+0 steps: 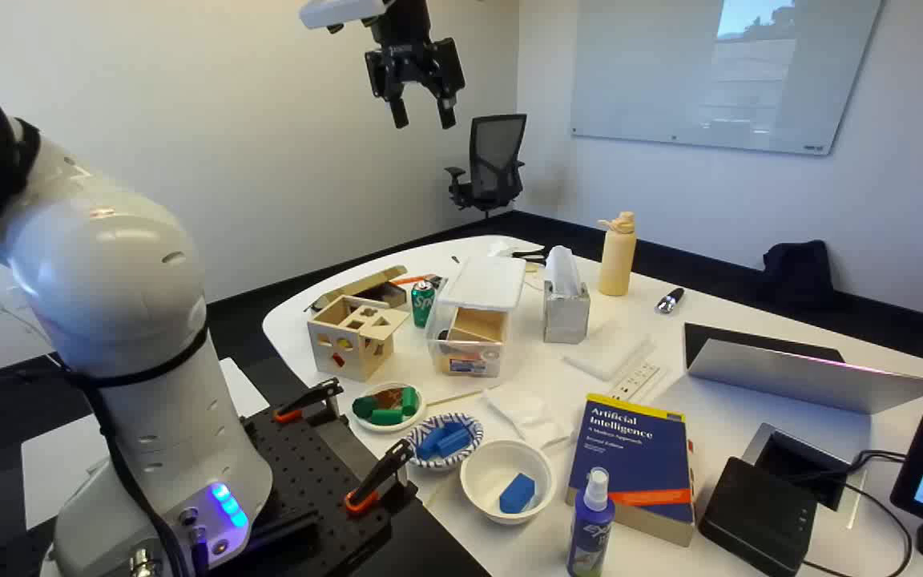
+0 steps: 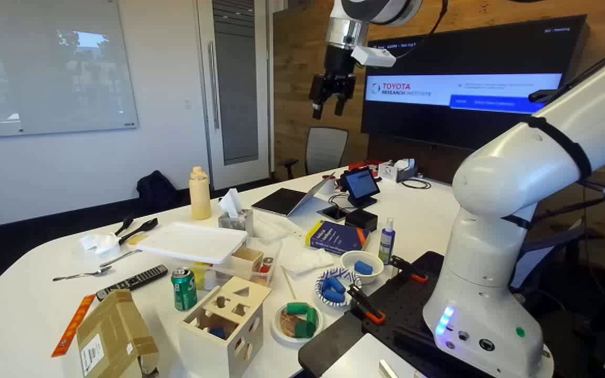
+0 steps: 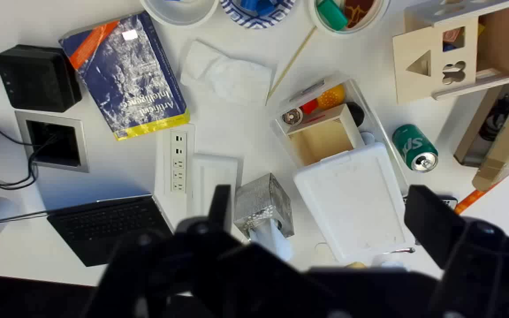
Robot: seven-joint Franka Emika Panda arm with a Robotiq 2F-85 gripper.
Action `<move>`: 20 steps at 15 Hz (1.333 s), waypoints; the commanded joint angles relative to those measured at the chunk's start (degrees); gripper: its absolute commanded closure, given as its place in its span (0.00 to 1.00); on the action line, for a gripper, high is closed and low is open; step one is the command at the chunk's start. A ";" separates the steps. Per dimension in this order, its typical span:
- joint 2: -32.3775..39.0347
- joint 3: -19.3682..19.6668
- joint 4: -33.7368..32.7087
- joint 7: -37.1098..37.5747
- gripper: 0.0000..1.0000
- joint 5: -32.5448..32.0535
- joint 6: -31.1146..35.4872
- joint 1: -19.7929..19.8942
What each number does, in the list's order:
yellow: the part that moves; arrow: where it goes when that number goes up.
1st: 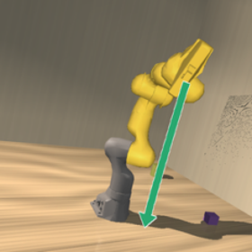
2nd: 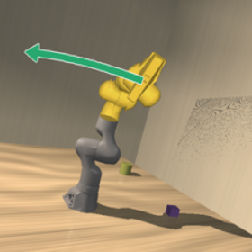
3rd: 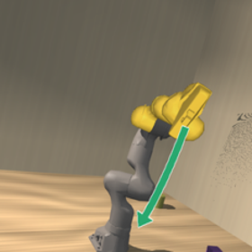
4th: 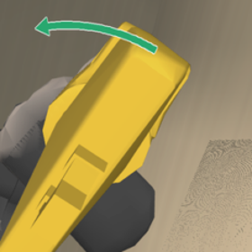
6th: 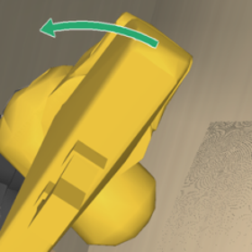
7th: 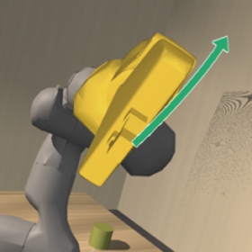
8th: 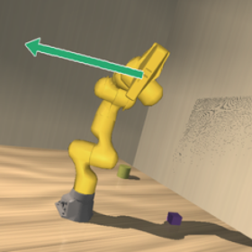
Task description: Pick up the wipe and clean the book
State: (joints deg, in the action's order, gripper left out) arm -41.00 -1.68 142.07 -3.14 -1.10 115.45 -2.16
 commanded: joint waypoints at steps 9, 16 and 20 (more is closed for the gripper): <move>13.71 10.42 3.72 -9.14 0.00 1.41 20.06 1.30; 40.90 18.83 -0.18 -32.35 0.00 25.06 35.88 -3.91; 56.67 14.85 -6.78 -44.05 0.00 42.03 37.37 -2.12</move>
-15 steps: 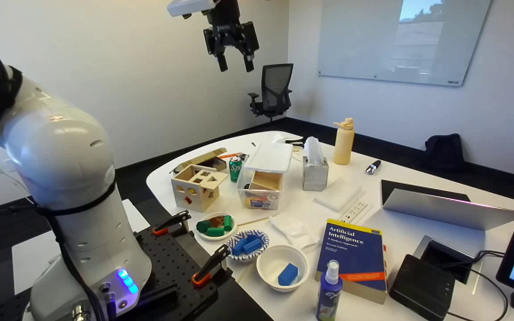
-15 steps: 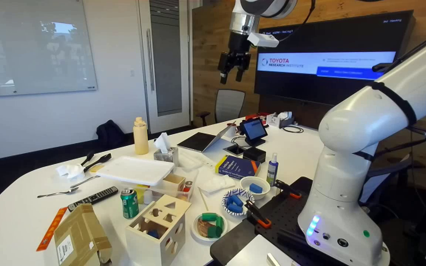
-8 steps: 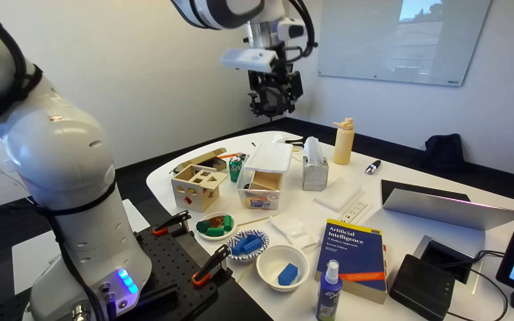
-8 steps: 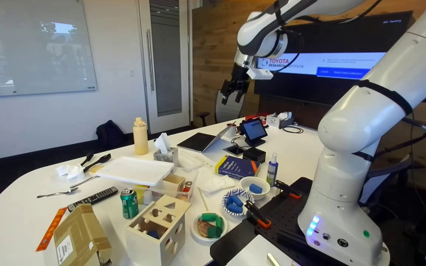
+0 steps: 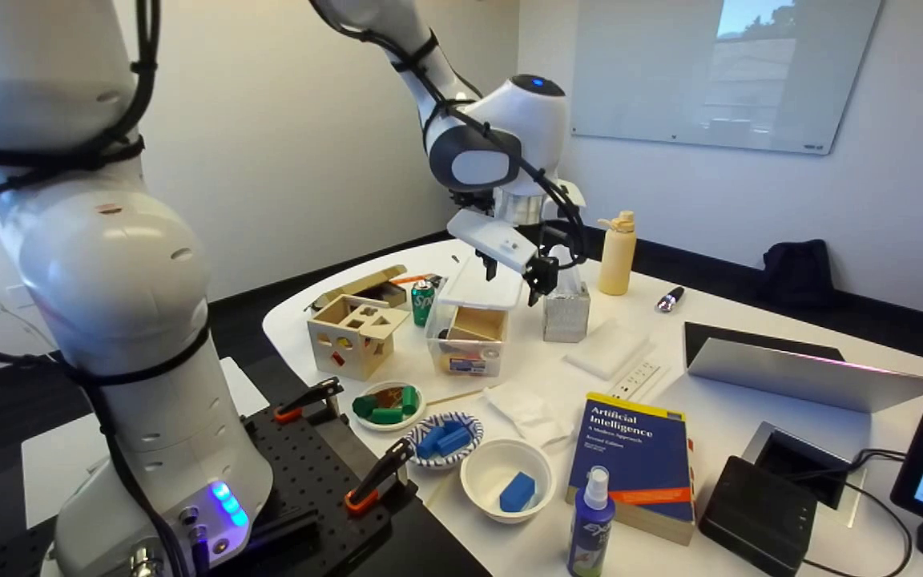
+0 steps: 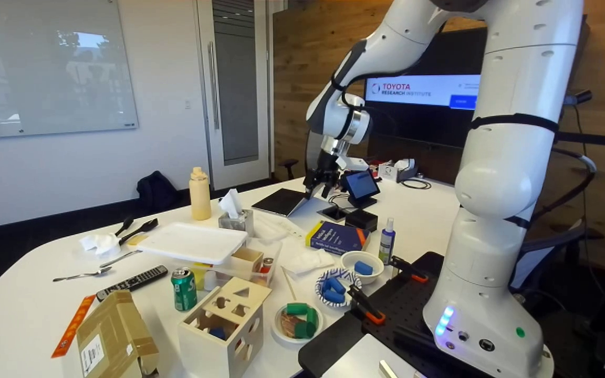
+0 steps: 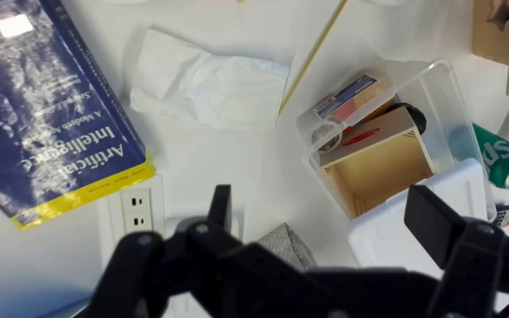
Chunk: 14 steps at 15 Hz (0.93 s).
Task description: Pick up the wipe and clean the book
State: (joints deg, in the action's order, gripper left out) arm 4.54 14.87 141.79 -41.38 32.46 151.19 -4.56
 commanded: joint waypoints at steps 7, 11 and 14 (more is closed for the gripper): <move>34.79 -10.30 -21.13 -4.98 0.00 10.74 5.44 9.32; 41.92 -14.06 -26.39 1.44 0.00 2.10 7.59 14.53; 45.07 -16.16 -28.77 7.35 0.00 -5.41 7.61 17.90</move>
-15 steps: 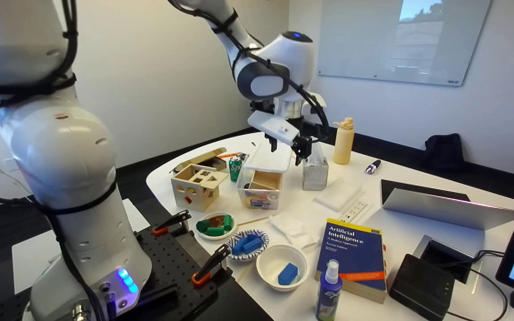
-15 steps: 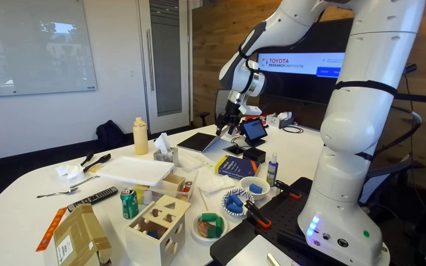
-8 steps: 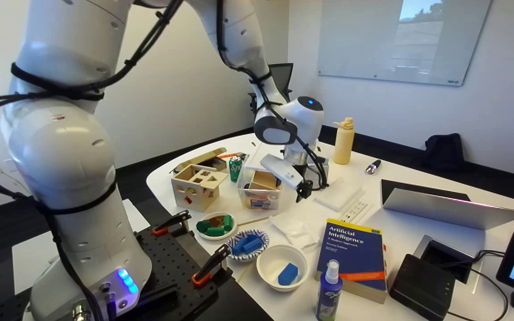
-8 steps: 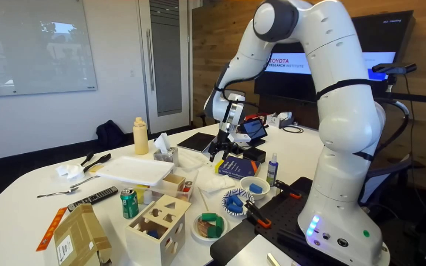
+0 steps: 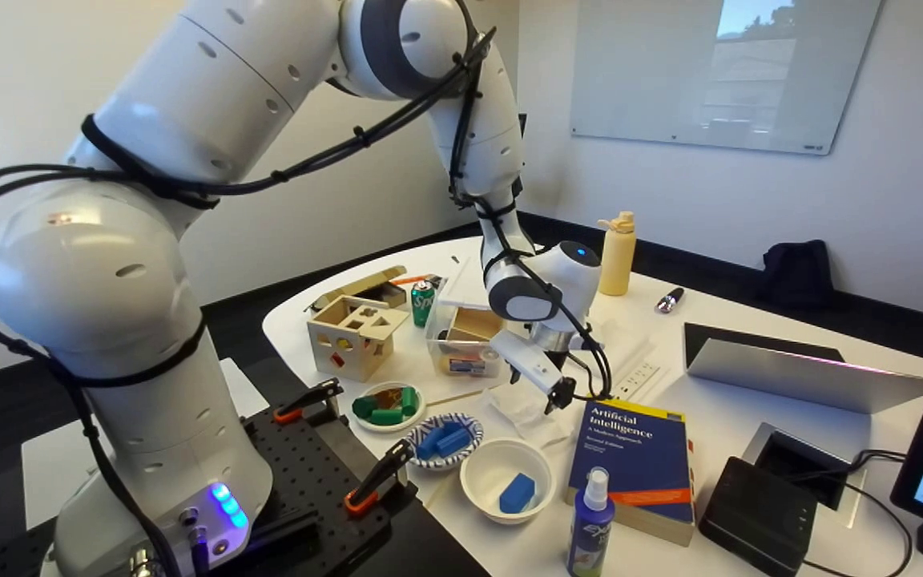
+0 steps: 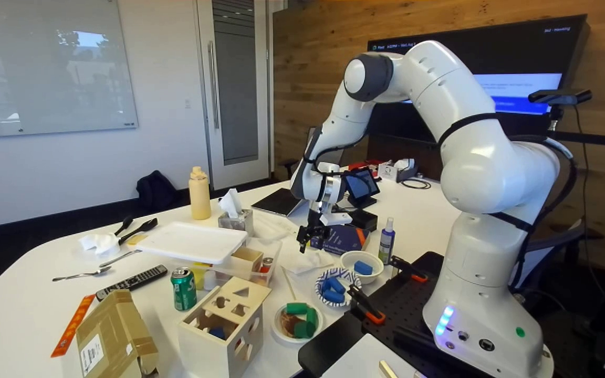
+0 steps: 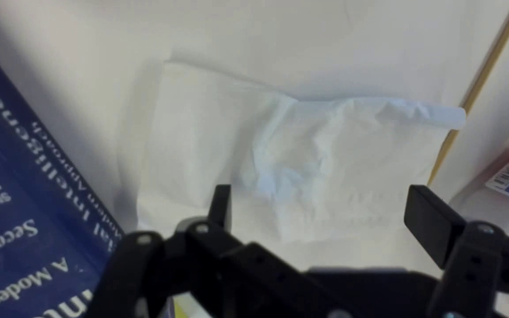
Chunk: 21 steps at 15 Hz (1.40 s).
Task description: Pick up the wipe and clean the book
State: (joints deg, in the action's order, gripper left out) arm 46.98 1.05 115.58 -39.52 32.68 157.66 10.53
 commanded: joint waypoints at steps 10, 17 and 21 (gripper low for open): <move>7.72 -6.21 -6.35 16.43 0.65 -20.00 0.90 7.75; 5.53 -7.89 -4.95 16.81 1.00 -20.80 0.47 10.36; -0.71 -8.23 -1.11 17.76 0.99 -20.63 -0.22 11.21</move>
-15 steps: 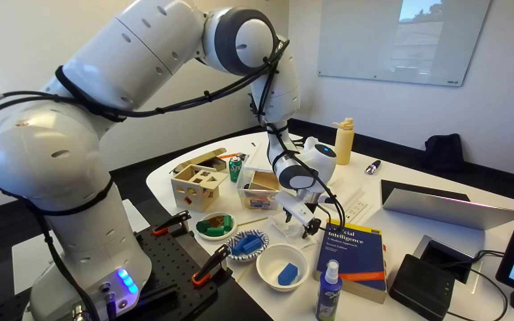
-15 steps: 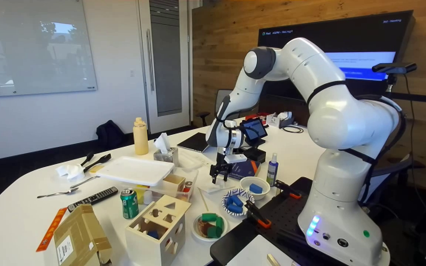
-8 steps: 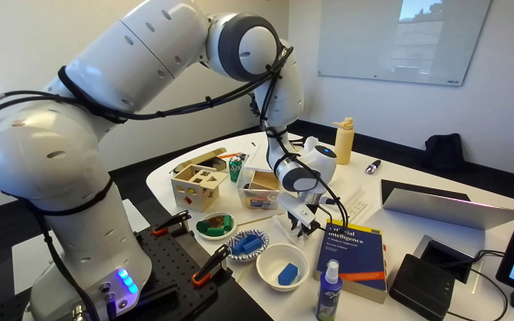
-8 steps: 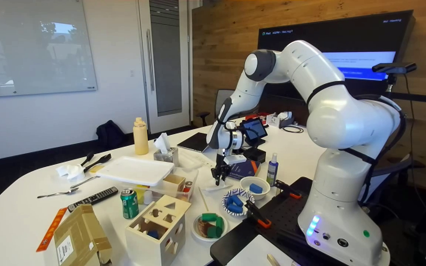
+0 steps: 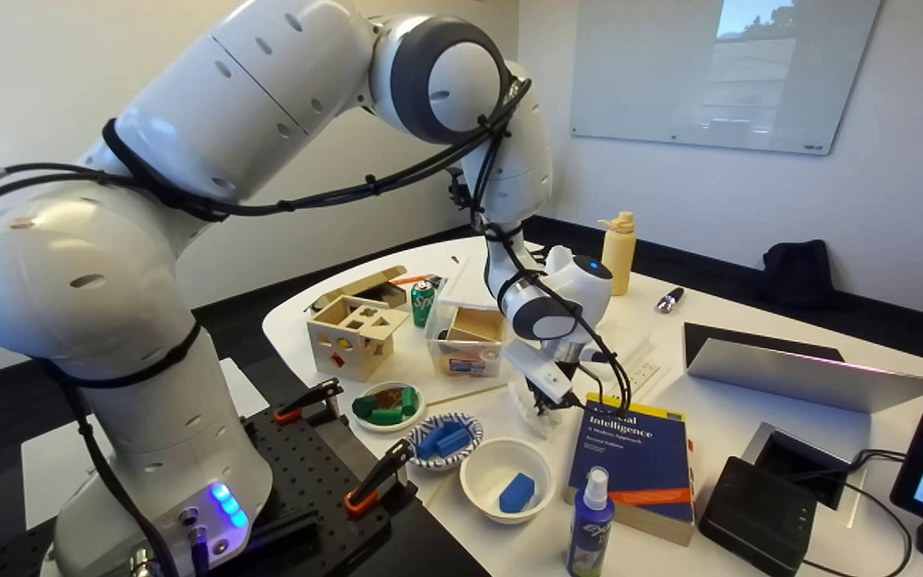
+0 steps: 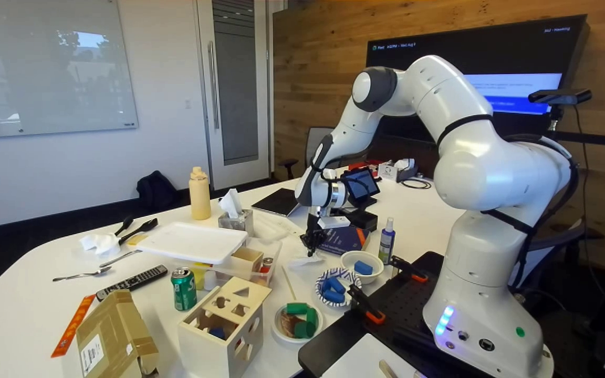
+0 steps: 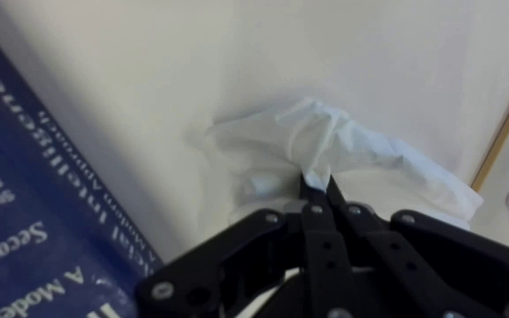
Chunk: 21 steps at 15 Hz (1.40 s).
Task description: Pick up the wipe and clean the book
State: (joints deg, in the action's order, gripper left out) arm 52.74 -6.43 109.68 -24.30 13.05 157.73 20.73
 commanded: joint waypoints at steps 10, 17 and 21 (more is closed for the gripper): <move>-10.11 10.26 1.54 10.81 0.99 -6.22 1.57 -2.28; -2.07 14.94 -8.27 15.93 0.99 -10.18 -0.33 -4.01; 2.07 16.70 -14.27 18.39 0.99 -11.50 -1.84 -4.68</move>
State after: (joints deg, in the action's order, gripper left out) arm 51.69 8.43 100.73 -9.18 3.27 158.54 17.41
